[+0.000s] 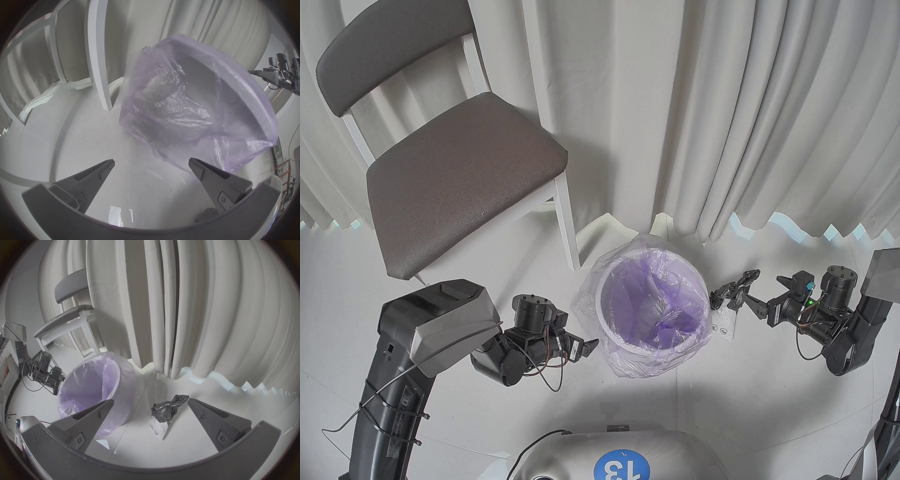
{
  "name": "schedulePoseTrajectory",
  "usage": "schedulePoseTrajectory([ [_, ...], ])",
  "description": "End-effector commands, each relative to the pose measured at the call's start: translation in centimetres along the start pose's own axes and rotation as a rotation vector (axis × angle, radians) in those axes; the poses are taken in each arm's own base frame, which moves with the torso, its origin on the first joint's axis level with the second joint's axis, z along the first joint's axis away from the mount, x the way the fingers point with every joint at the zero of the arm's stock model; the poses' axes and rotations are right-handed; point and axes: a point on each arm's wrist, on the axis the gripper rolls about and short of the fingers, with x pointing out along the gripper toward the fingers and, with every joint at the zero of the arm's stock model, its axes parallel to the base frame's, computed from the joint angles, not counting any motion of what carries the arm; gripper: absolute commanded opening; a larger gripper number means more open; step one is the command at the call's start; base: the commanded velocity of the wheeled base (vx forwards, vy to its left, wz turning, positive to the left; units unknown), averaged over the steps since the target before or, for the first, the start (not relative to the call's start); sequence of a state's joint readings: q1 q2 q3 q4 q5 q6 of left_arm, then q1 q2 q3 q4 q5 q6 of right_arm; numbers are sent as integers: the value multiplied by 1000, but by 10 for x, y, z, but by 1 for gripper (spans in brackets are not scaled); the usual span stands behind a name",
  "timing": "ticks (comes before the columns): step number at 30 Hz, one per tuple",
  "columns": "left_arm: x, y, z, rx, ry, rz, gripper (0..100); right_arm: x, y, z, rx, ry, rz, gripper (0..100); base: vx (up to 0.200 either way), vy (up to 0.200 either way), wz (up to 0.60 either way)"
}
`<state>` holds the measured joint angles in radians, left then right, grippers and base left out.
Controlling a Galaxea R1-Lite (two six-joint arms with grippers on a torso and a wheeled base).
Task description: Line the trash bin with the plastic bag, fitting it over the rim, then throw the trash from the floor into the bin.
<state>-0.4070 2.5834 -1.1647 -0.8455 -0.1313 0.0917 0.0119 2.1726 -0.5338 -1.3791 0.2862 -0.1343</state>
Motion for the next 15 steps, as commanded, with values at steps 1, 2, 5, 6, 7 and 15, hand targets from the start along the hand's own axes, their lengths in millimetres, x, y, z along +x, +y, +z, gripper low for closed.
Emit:
schedulePoseTrajectory([
  [1, -55, 8, -1, -20, -31, 35, 100, 21, -17, 32, 131, 17, 8, 100, 0, 0, 0],
  [2, -62, 8, -5, -19, -51, 41, 100, 20, -19, 42, 179, 23, 5, 100, 0, 0, 0],
  [5, -83, 5, -11, -14, -112, 55, 100, 16, -24, 61, 291, 71, -37, 100, 0, 0, 0],
  [6, -91, 4, -11, -15, -124, 56, 100, 16, -27, 65, 304, 86, -68, 100, 0, 0, 0],
  [7, -99, 1, -11, -17, -129, 53, 100, 17, -29, 67, 310, 100, -102, 100, 0, 0, 0],
  [15, -129, -22, -7, -90, -146, 73, 100, 33, -30, 65, 316, 158, -267, 100, 0, 0, 0],
])
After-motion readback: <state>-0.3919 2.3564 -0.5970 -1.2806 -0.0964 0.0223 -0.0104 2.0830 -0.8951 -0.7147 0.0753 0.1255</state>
